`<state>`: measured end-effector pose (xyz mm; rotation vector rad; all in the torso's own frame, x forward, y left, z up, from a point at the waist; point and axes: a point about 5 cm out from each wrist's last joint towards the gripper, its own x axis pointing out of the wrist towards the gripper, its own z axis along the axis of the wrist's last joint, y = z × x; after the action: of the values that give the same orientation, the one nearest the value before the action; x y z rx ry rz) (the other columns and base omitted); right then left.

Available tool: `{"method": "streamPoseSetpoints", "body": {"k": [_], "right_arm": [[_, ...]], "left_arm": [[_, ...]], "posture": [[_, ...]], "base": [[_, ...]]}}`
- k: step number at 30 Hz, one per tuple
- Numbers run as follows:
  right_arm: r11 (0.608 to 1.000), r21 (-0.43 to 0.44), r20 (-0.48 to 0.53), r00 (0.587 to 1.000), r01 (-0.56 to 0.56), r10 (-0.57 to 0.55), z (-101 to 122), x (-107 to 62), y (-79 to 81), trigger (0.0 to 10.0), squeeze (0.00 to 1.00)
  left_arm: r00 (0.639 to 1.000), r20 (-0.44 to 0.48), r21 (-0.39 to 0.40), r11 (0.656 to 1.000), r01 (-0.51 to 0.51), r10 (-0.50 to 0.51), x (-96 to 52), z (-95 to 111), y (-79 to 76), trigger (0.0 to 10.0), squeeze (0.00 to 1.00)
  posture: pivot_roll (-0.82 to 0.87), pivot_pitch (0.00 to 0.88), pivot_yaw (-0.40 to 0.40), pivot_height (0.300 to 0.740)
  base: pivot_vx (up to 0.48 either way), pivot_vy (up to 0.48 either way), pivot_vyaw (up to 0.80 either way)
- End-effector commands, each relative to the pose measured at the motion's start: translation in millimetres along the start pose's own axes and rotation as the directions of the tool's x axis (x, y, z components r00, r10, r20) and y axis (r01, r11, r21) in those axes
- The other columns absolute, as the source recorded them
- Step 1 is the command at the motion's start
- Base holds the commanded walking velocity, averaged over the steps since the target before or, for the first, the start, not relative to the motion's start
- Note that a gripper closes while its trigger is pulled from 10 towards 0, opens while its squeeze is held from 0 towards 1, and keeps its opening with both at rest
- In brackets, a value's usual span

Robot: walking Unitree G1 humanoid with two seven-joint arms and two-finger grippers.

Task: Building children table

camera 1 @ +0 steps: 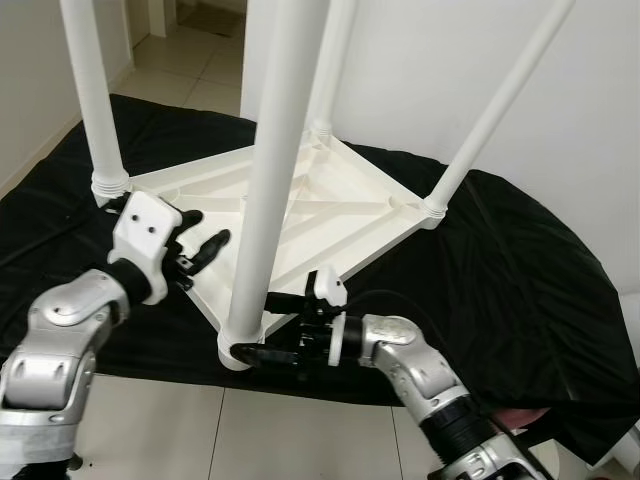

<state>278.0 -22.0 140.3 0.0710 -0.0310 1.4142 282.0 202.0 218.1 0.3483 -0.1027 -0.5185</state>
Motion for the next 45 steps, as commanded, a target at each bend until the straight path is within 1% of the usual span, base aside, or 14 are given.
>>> {"method": "streamPoseSetpoints", "body": {"k": [1, 8, 9, 10, 11, 12, 13, 19, 27, 32, 35, 41, 44, 45], "right_arm": [[1.0, -0.01, -0.015, 1.0, 0.012, -0.012, -1.6, -1.4, -2.5, 10.0, 0.0], [0.995, 0.013, 0.06, 0.994, 0.095, -0.096, 1.8, 31.8, -2.4, 10.0, 0.0], [0.993, 0.024, 0.072, 0.99, 0.118, -0.119, 1.7, 32.6, -2.8, 4.0, 0.0], [0.993, 0.024, 0.072, 0.99, 0.118, -0.119, 1.7, 32.6, -2.8, 4.0, 0.0], [0.991, 0.028, 0.081, 0.987, 0.134, -0.136, 1.0, 31.2, -3.0, 1.3, 0.0], [0.991, 0.028, 0.081, 0.987, 0.134, -0.136, 1.0, 31.2, -3.0, 1.3, 0.0], [0.989, 0.034, 0.084, 0.986, 0.142, -0.145, -0.3, 29.4, -3.2, 0.0, 0.0], [0.988, 0.042, 0.078, 0.985, 0.148, -0.151, -4.6, 22.9, -1.4, 0.0, 0.0], [0.983, 0.027, 0.068, 0.98, 0.184, -0.186, -7.6, -4.1, 2.9, 0.0, 0.0], [0.977, 0.015, 0.043, 0.976, 0.211, -0.212, -12.2, -27.4, 9.6, 0.0, 0.0], [0.969, 0.009, 0.014, 0.969, 0.247, -0.247, -14.8, -53.0, 18.7, 0.0, 0.0], [0.949, -0.001, -0.03, 0.948, 0.315, -0.315, -15.8, -87.5, 22.3, 0.0, 0.0], [0.944, -0.003, -0.042, 0.943, 0.329, -0.329, -15.7, -95.7, 22.8, 0.0, 0.0], [0.932, -0.012, -0.057, 0.931, 0.361, -0.361, -16.3, -104.7, 22.1, 3.8, 0.0]], "left_arm": [[0.997, -0.018, -0.003, 0.997, -0.071, 0.071, 0.5, -2.8, 0.7, 10.0, 0.0], [0.993, -0.028, 0.006, 0.993, -0.115, 0.115, -3.6, -3.8, 8.9, 10.0, 0.0], [0.993, -0.03, 0.007, 0.993, -0.118, 0.118, -4.2, -3.7, 8.9, 10.0, 0.0], [0.993, -0.03, 0.007, 0.993, -0.118, 0.118, -4.2, -3.7, 8.9, 10.0, 0.0], [0.992, -0.03, 0.004, 0.993, -0.12, 0.12, -4.8, -3.6, 8.9, 10.0, 0.0], [0.992, -0.03, 0.004, 0.993, -0.12, 0.12, -4.8, -3.6, 8.9, 10.0, 0.0], [0.992, -0.031, 0.003, 0.993, -0.12, 0.12, -5.4, -3.7, 9.1, 10.0, 0.0], [0.991, -0.036, -0.002, 0.992, -0.128, 0.128, -4.3, -5.6, 10.6, 10.0, 0.0], [0.993, -0.026, -0.004, 0.994, -0.111, 0.111, 2.4, -4.2, 9.1, 10.0, 0.0], [0.994, -0.022, -0.006, 0.994, -0.105, 0.105, 5.3, -4.0, 8.7, 10.0, 0.0], [0.995, -0.019, -0.01, 0.995, -0.099, 0.099, 8.0, -4.2, 8.9, 10.0, 0.0], [0.996, -0.015, -0.006, 0.996, -0.09, 0.09, 11.1, -3.7, 9.0, 10.0, 0.0], [0.996, -0.014, -0.005, 0.996, -0.084, 0.084, 12.0, -3.7, 8.9, 10.0, 0.0], [0.997, -0.013, -0.005, 0.997, -0.078, 0.078, 13.4, -3.8, 9.1, 10.0, 0.0]], "posture": [[0.15, 0.0, -0.196, 0.74], [0.15, 0.0, -0.203, 0.74], [0.15, 0.0, -0.205, 0.74], [0.15, 0.0, -0.205, 0.74], [0.15, 0.0, -0.205, 0.74], [0.15, 0.0, -0.205, 0.74], [0.15, 0.0, -0.205, 0.74], [0.13, 0.0, -0.194, 0.74], [0.1, 0.0, -0.18, 0.74], [0.08, 0.0, -0.174, 0.74], [0.07, 0.0, -0.168, 0.74], [0.06, 0.0, -0.157, 0.74], [0.06, 0.0, -0.153, 0.74], [0.05, 0.0, -0.142, 0.74]], "base": [[0.0, 0.0, 0.0], [0.0, 0.0, 0.0], [0.0, 0.0, 0.0], [0.0, 0.0, 0.0], [0.0, 0.0, 0.0], [0.0, 0.0, 0.0], [0.0, 0.0, 0.0], [0.0, 0.0, 0.0], [0.0, 0.0, 0.0], [0.0, 0.0, 0.0], [0.0, 0.0, 0.0], [0.0, 0.0, 0.0], [0.0, 0.0, 0.0], [0.0, 0.0, 0.0]]}}
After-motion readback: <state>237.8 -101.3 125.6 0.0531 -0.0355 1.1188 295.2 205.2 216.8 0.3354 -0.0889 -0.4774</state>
